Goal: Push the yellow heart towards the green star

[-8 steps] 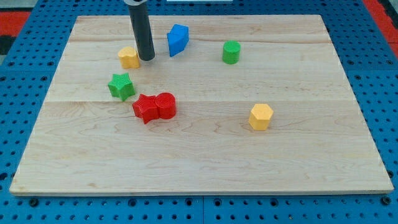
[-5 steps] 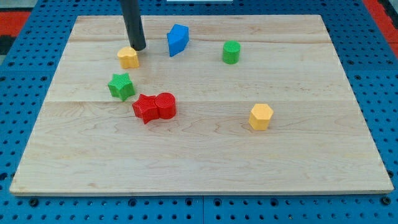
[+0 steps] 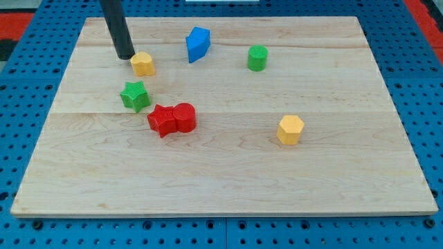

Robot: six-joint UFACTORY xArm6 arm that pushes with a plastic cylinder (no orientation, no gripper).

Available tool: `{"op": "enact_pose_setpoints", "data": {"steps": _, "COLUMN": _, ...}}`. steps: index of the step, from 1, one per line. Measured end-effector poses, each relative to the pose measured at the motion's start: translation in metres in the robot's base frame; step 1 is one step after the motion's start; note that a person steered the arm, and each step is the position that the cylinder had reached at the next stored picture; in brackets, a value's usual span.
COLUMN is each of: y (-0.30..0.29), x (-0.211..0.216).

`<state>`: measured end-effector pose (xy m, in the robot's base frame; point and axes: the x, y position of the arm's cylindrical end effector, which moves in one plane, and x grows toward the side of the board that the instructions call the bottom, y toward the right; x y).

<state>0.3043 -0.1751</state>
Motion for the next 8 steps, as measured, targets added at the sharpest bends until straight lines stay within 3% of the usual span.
{"op": "enact_pose_setpoints", "data": {"steps": 2, "y": 0.032, "x": 0.006}}
{"op": "enact_pose_setpoints", "data": {"steps": 8, "y": 0.024, "x": 0.051}}
